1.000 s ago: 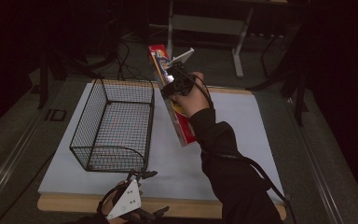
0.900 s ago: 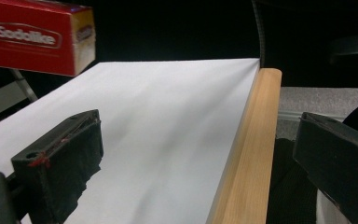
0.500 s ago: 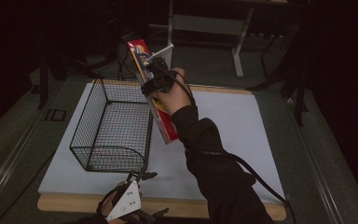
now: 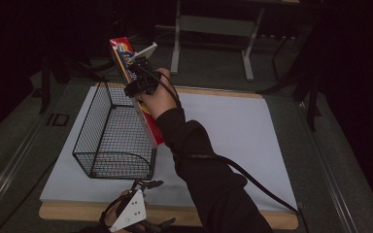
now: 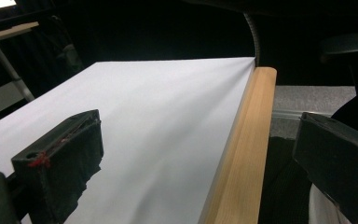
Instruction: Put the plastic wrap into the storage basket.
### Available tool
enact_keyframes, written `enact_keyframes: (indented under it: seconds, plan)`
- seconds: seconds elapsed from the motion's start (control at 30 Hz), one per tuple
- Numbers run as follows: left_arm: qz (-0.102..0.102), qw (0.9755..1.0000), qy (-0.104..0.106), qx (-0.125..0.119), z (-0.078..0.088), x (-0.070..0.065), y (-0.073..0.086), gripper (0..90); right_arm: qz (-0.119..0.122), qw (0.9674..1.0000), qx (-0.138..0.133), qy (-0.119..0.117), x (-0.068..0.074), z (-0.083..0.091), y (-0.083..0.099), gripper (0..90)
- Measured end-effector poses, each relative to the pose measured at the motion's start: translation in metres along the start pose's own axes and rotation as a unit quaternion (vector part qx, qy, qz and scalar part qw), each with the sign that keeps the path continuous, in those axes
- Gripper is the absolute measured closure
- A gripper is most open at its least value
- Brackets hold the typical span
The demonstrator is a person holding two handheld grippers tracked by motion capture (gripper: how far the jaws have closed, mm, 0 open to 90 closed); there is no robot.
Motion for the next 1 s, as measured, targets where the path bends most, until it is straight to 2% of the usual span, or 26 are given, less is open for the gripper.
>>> enact_keyframes:
  seconds: [0.27, 0.5, 0.57, 0.83, 0.93, 1.0]
  plan:
    - [0.0, 1.0, 0.0, 0.0, 0.002, -0.001, 0.001, 2.0, 0.002, 0.9999, -0.011, 0.0, 0.021, -0.014, -0.007, 39.1]
    - [-0.002, 1.0, 0.0, -0.004, 0.003, -0.001, 0.0, 2.1, 0.024, 0.9996, -0.017, -0.004, 0.04, -0.03, -0.007, 39.1]
    - [-0.002, 1.0, 0.0, -0.003, 0.003, -0.001, 0.0, 2.1, 0.021, 0.9995, -0.02, -0.009, 0.045, -0.036, -0.005, 39.1]
    - [-0.003, 1.0, -0.005, -0.006, 0.005, 0.001, 0.0, 2.1, 0.021, 0.9997, -0.012, -0.003, 0.053, -0.06, 0.007, 39.1]
    - [-0.003, 1.0, -0.006, -0.003, 0.006, 0.002, 0.001, 2.1, 0.014, 0.9998, -0.004, -0.009, 0.056, -0.068, 0.013, 39.1]
    - [-0.004, 1.0, -0.006, -0.003, 0.005, 0.001, 0.0, 2.1, 0.018, 0.9998, 0.002, -0.009, 0.057, -0.073, 0.017, 39.1]
Point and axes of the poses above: each handheld gripper's, and its own axes: z roughly backward along the jaws, y roughly out of its underside, x roughly to its left, the point moved 7 cm from there along -z, roughly forward along the jaws, and after that the axes turned 4 degrees about y, right-handed, at the moved point
